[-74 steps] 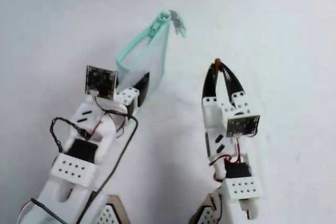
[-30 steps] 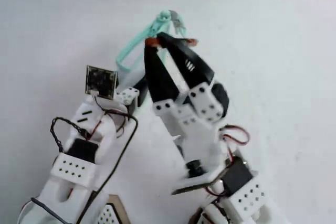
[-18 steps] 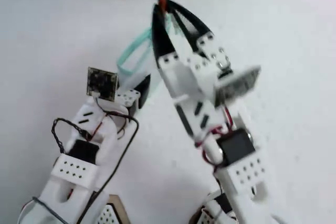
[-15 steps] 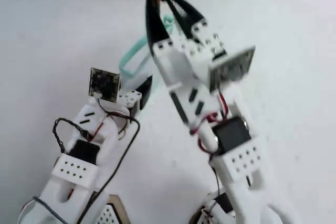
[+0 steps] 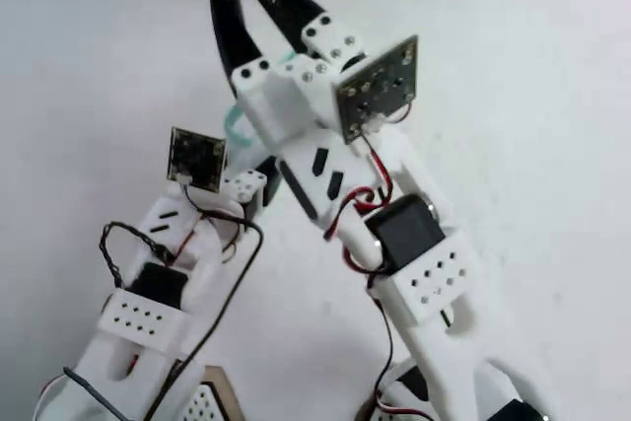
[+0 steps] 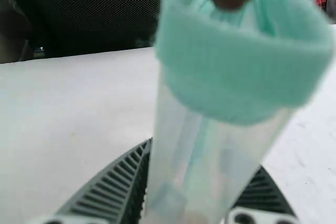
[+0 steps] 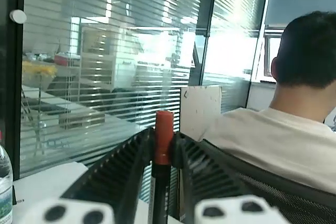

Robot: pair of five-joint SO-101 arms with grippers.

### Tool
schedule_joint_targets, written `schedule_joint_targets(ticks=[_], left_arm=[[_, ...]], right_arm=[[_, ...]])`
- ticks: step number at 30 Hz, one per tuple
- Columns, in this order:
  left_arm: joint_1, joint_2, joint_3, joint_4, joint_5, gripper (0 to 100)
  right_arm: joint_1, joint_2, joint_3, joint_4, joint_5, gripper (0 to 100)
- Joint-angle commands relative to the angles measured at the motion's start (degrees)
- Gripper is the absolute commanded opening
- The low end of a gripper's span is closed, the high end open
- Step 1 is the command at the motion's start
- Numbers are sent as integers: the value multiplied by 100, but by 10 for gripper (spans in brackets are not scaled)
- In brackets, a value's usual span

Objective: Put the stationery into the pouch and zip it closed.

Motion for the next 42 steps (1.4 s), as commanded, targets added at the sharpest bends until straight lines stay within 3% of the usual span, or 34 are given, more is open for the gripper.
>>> schedule_joint_targets(ticks=[1, 9, 21, 27, 29, 36, 42], left_arm=[[66, -84, -70, -105, -26, 210], [48, -84, -70, -105, -18, 210], [40, -84, -70, -105, -18, 210], [48, -84, -70, -105, -9, 210], [48, -84, -70, -105, -9, 210], [40, -84, -79, -105, -9, 210], [40, -84, -79, -105, -26, 210]], right_arm=[[189, -338, 299, 4, -18, 18], [198, -848, 1415, -13, -18, 18], [207, -1130, 1969, 286, 132, 26], [198, -1349, 1960, 980, 765, 222], [198, -1358, 1960, 1086, 791, 241], [154, -1578, 1987, 1323, 826, 181], [-75, -2721, 2004, 2211, 2523, 53]])
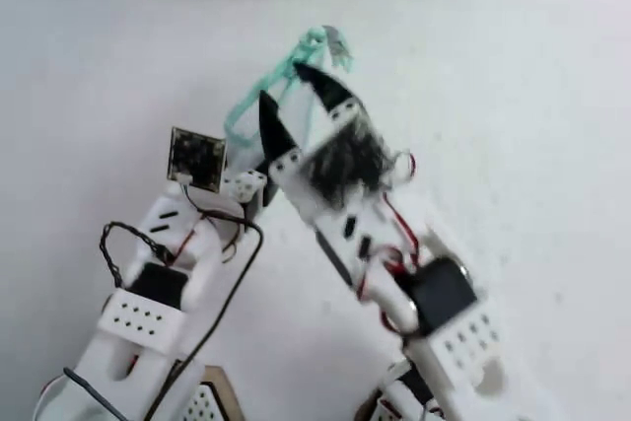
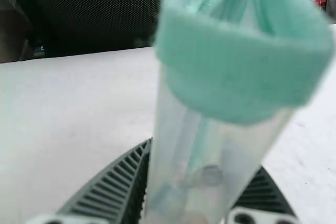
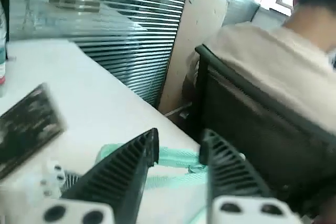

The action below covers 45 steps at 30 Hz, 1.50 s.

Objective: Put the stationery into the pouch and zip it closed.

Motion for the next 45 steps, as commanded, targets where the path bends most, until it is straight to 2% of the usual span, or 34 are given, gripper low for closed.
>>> schedule_joint_targets(ticks=[1, 8, 13, 15, 20, 24, 26, 32, 41, 43, 45], left_arm=[[31, -84, -79, -105, -35, 210], [31, -84, -79, -105, -35, 210], [31, -84, -79, -105, -35, 210], [31, -84, -79, -105, -35, 210], [40, -84, -70, -105, -35, 210], [48, -84, -70, -105, -35, 210], [57, -84, -70, -105, -35, 210], [57, -84, -70, -105, -35, 210], [31, -84, -79, -105, -9, 212], [31, -84, -105, -105, 26, 215], [31, -84, -105, -97, 413, 233]], right_arm=[[-22, -611, -35, 242, 738, 38], [453, -330, -79, 409, 615, 100], [1121, 426, -905, 831, -949, 26], [1270, 971, -1600, 1393, -1459, 43], [1253, 2765, -3903, 3424, -2690, 194], [954, 4075, -5864, 5042, -4035, 216], [778, 4620, -6725, 5710, -4448, 220], [374, 5780, -8281, 6730, -4492, 221], [242, 6413, -8484, 6782, -4457, 216], [409, 6484, -8475, 6800, -4281, 170], [576, 6492, -8290, 6809, -4044, 57]])
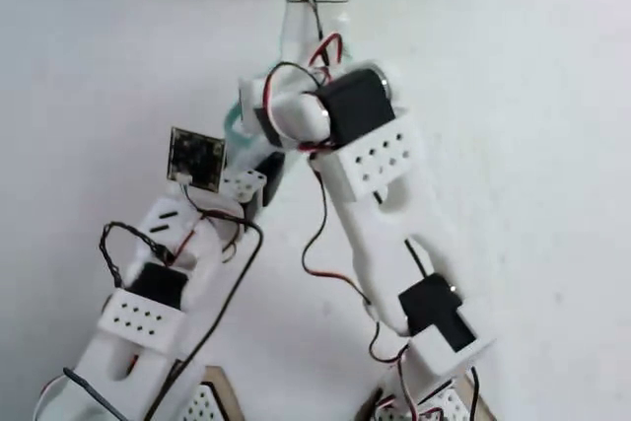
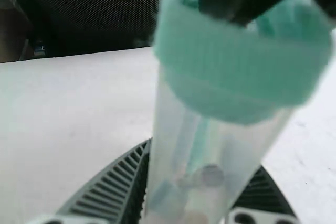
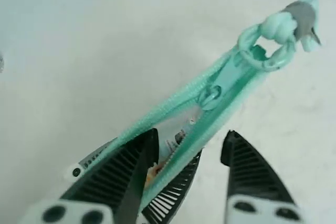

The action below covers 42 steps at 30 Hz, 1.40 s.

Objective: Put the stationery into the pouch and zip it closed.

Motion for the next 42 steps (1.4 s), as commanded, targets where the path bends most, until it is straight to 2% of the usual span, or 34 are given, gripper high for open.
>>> schedule_joint_targets(ticks=[1, 3, 6, 9, 13, 17, 20, 24, 25, 28, 33, 39, 42], left_arm=[[31, -84, -114, -62, 580, 258], [31, -84, -114, -62, 765, 291], [22, -84, -246, 62, 659, 284], [22, -84, -624, 747, 659, 283], [31, -84, -949, 1363, 659, 283], [31, -84, -958, 1380, 659, 283], [31, -84, -967, 1389, 651, 286], [22, -84, -976, 1398, 519, 284], [22, -84, -958, 1371, 360, 283], [40, -84, -941, 1371, 149, 282], [189, -84, -932, 1407, 132, 282], [462, -84, -818, 1371, 123, 282], [338, -84, -835, 1354, 123, 282]], right_arm=[[330, -22, 105, 22, 387, 2], [435, -31, 413, 22, 624, 46], [725, -31, 598, 13, 1275, 13], [1209, -40, 598, -215, 2558, 17], [1789, -40, 448, -848, 4835, 18], [2299, -40, -237, -1305, 6031, 18], [2325, -40, -853, -1121, 6760, 18], [1604, -40, -1459, 84, 7982, 18], [1420, -48, -1486, 136, 8185, 18], [1297, -347, -1248, 101, 8176, 18], [1103, -884, -290, 92, 8668, 17], [778, -1429, 554, 84, 8712, 17], [734, -1771, 976, 92, 9196, 17]])
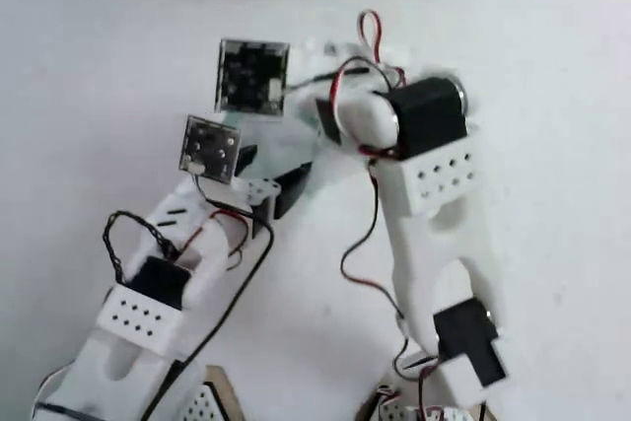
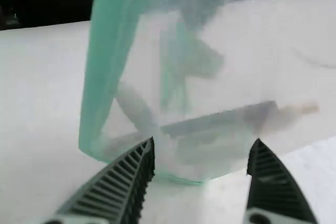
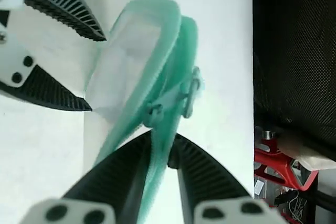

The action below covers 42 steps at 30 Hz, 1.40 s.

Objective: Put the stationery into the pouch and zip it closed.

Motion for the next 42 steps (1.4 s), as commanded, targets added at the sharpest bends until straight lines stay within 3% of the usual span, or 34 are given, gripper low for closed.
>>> schedule_joint_targets(ticks=[1, 5, 10, 18, 22, 32, 40, 42], left_arm=[[-92, -84, -167, -79, -44, 282], [-242, -84, -185, -132, -70, 285], [-198, -145, -193, 70, -1222, 283], [-286, -2492, -484, 2040, -2532, 286], [207, -3371, -475, 2725, -3077, 286], [1103, -3257, -264, 2778, -2646, 286], [1174, -3266, 325, 2180, -2629, 277], [1138, -3266, 352, 2145, -2629, 235]], right_arm=[[-40, -637, 396, 13, 580, 17], [189, -1174, 1134, 13, 1345, 17], [497, -1631, 1785, 4, 2066, 17], [479, -2018, 2453, 13, 2277, 17], [233, -2501, 2936, 13, 2356, 17], [-523, -3284, 3490, 4, 2242, 17], [-787, -3284, 3446, -154, 1837, 17], [-725, -3284, 3446, -409, 1662, 17]])
